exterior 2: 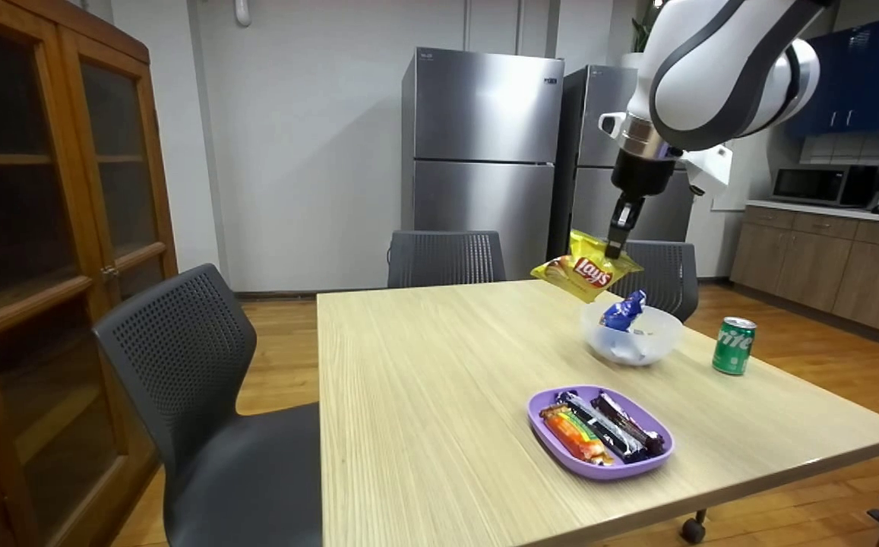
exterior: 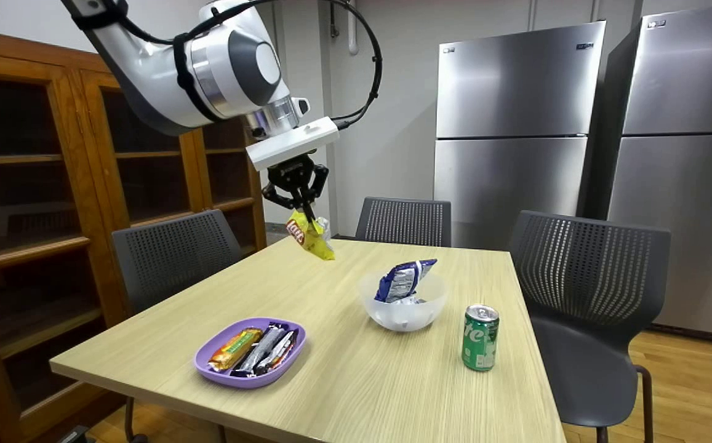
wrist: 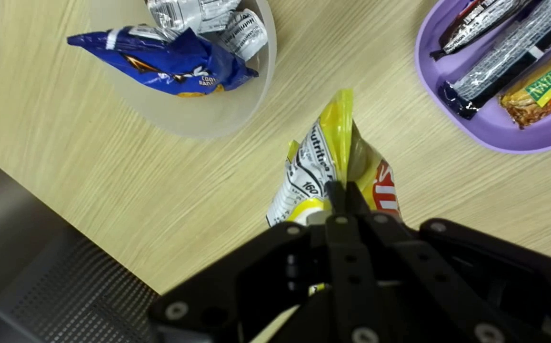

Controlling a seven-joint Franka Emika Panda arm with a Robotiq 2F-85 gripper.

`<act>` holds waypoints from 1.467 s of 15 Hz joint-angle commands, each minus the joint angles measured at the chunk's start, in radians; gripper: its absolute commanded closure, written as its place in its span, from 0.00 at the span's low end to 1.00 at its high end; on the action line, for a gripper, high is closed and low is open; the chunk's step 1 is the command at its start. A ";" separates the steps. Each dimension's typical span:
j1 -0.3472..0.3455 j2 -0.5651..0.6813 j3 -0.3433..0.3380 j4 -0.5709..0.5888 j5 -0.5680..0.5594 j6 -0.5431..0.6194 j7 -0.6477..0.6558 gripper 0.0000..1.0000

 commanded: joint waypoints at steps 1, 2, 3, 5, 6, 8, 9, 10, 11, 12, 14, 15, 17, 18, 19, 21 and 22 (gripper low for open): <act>-0.020 -0.088 -0.019 -0.052 -0.004 -0.051 0.018 1.00; -0.024 -0.101 -0.027 -0.060 -0.007 -0.063 0.018 1.00; -0.030 -0.114 -0.037 -0.068 -0.022 -0.080 0.029 1.00; -0.041 -0.145 -0.052 -0.089 -0.033 -0.112 0.030 1.00; -0.049 -0.159 -0.060 -0.100 -0.048 -0.125 0.035 1.00; -0.063 -0.183 -0.073 -0.114 -0.069 -0.158 0.040 1.00; -0.070 -0.193 -0.077 -0.118 -0.079 -0.180 0.046 1.00; -0.078 -0.202 -0.083 -0.125 -0.083 -0.193 0.047 1.00; -0.085 -0.210 -0.088 -0.130 -0.089 -0.205 0.053 1.00; -0.091 -0.215 -0.093 -0.132 -0.094 -0.215 0.061 1.00; -0.099 -0.212 -0.103 -0.131 -0.081 -0.227 0.063 1.00; -0.102 -0.205 -0.108 -0.127 -0.078 -0.230 0.066 1.00; -0.105 -0.186 -0.117 -0.117 -0.067 -0.226 0.075 1.00; -0.107 -0.175 -0.121 -0.110 -0.064 -0.222 0.084 1.00; -0.108 -0.161 -0.125 -0.102 -0.056 -0.217 0.089 1.00; -0.109 -0.128 -0.133 -0.085 -0.047 -0.206 0.094 1.00; -0.108 -0.114 -0.136 -0.078 -0.040 -0.203 0.092 1.00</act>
